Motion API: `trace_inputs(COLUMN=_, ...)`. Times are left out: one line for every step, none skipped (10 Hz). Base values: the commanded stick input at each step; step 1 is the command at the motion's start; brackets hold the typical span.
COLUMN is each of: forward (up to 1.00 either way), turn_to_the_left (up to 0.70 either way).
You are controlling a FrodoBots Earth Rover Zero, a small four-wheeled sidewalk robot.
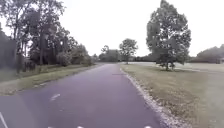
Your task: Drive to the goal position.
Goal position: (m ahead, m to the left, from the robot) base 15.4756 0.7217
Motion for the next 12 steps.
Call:
trace_inputs(forward=0.70, turn_to_the_left=0.00)
trace_inputs(forward=0.70, turn_to_the_left=0.00)
trace_inputs(forward=0.70, turn_to_the_left=0.00)
trace_inputs(forward=0.70, turn_to_the_left=0.00)
trace_inputs(forward=0.70, turn_to_the_left=0.00)
trace_inputs(forward=0.70, turn_to_the_left=0.00)
trace_inputs(forward=0.70, turn_to_the_left=0.00)
trace_inputs(forward=0.70, turn_to_the_left=0.00)
trace_inputs(forward=0.70, turn_to_the_left=0.00)
trace_inputs(forward=0.70, turn_to_the_left=0.00)
trace_inputs(forward=0.70, turn_to_the_left=0.00)
trace_inputs(forward=0.70, turn_to_the_left=0.00)
